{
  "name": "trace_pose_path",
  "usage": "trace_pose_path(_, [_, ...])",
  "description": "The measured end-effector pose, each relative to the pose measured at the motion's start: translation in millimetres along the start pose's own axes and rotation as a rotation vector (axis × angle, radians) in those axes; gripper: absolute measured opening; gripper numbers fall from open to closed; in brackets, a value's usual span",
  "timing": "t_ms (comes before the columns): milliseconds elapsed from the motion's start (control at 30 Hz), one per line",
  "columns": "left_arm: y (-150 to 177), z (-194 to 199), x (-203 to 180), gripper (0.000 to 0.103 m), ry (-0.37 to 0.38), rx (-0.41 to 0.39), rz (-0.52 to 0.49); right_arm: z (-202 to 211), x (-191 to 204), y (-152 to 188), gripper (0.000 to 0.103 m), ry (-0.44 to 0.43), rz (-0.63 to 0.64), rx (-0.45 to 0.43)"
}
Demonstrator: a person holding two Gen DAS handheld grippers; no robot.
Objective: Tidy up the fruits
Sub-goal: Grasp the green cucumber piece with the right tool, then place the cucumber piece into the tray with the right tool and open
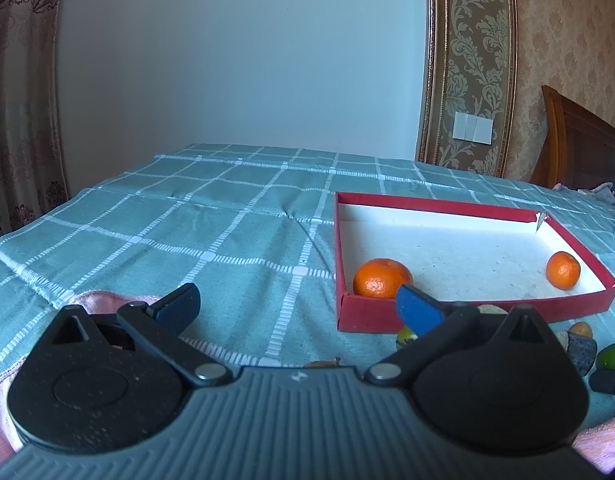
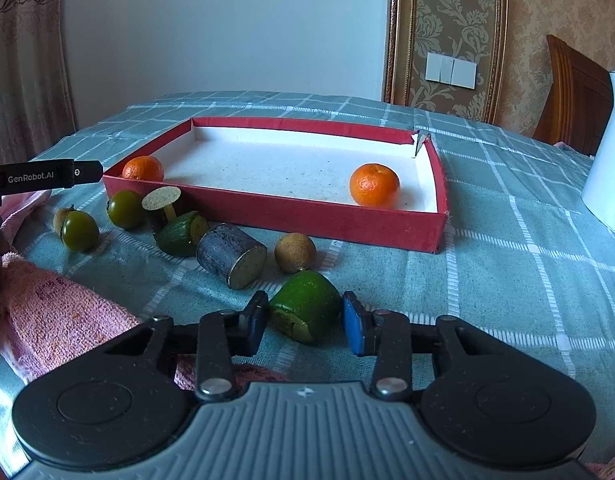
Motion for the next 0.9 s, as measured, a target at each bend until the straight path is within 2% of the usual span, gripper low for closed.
trace_pose_path(233, [0.1,0.5,1.0,0.103,0.001,0.0,0.001,11.9,3.1,-7.2,0.038,0.02,0.03,-0.048])
trace_pose_path(367, [-0.6,0.6,-0.2,0.103,0.0,0.0,-0.002,18.6,-0.6,-30.9,0.038,0.036,0.031,-0.108])
trace_pose_path(500, [-0.8,0.3,-0.1,0.103,-0.005,0.001,0.002,8.7,-7.5,-59.1,0.038,0.032,0.014,-0.139])
trace_pose_path(700, [-0.6,-0.9,-0.1,0.103,-0.005,0.004,0.001,-26.7,-18.6,-82.6,0.038,0.032,-0.02,-0.117])
trace_pose_path(900, [0.0,-1.7,0.1,0.103,0.003,0.009,-0.001,-56.1,-26.1,-84.5,0.039,0.036,-0.042,-0.064])
Point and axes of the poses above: each gripper's, at about its wrist camera, not at the fingertips, and z roughly against the way its jaws point, x to its left, y to its underside, the point moved 4 cm from there along -z, roughly the way its jaws point, and after that the axes turned 10 degrees about -y, right-handed, at the moved point
